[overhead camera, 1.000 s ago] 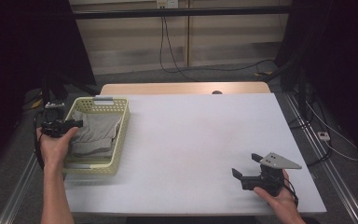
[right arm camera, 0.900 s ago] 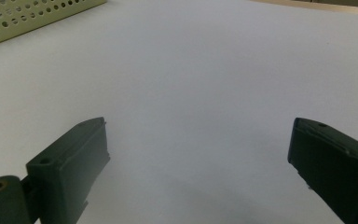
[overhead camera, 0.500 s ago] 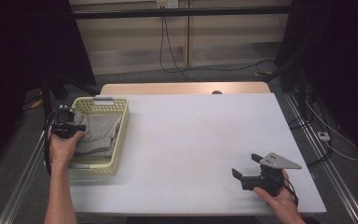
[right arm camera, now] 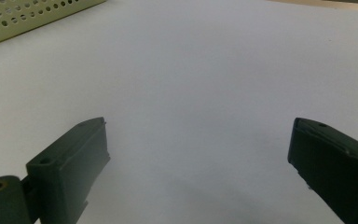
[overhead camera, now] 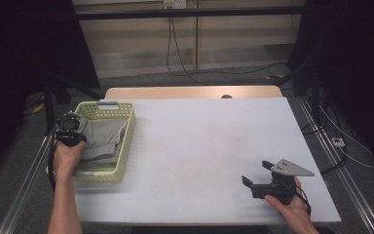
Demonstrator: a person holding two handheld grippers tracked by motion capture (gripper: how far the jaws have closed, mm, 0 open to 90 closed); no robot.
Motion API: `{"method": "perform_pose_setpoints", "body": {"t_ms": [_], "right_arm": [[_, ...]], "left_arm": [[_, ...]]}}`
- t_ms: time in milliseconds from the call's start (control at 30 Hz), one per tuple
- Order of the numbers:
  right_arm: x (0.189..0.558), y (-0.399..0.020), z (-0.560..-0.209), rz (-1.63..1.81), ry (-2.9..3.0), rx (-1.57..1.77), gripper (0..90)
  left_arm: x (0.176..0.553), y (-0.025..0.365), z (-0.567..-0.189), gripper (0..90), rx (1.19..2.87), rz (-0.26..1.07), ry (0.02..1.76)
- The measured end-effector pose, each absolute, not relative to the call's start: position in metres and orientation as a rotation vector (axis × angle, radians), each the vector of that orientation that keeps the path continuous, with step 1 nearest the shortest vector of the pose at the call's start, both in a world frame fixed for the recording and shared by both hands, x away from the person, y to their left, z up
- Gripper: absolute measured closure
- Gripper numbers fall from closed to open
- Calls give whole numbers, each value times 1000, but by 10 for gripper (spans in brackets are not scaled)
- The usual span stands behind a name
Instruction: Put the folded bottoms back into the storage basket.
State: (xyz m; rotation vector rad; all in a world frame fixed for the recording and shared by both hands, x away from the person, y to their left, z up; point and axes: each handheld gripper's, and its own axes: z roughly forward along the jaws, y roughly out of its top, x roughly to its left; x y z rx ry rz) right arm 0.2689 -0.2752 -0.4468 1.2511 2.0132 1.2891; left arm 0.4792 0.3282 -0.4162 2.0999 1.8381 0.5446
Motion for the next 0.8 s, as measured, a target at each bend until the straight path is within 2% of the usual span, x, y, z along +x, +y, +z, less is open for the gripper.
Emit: {"method": "perform_pose_setpoints", "body": {"t_ms": [167,467,633,800], "right_arm": [[269,-275,-447,1289,2014,1253,46],[269,-275,-447,1287,2018,1260,46],[269,-275,-447,1287,2020,1253,46],[269,-274,-447,1291,2018,1257,46]], "left_arm": [[483,327,-423,900,2152,507,1875],[484,322,-424,900,2208,468,1823],[486,321,-423,900,2222,369,1763],[486,319,-423,900,2237,389,1754]]}}
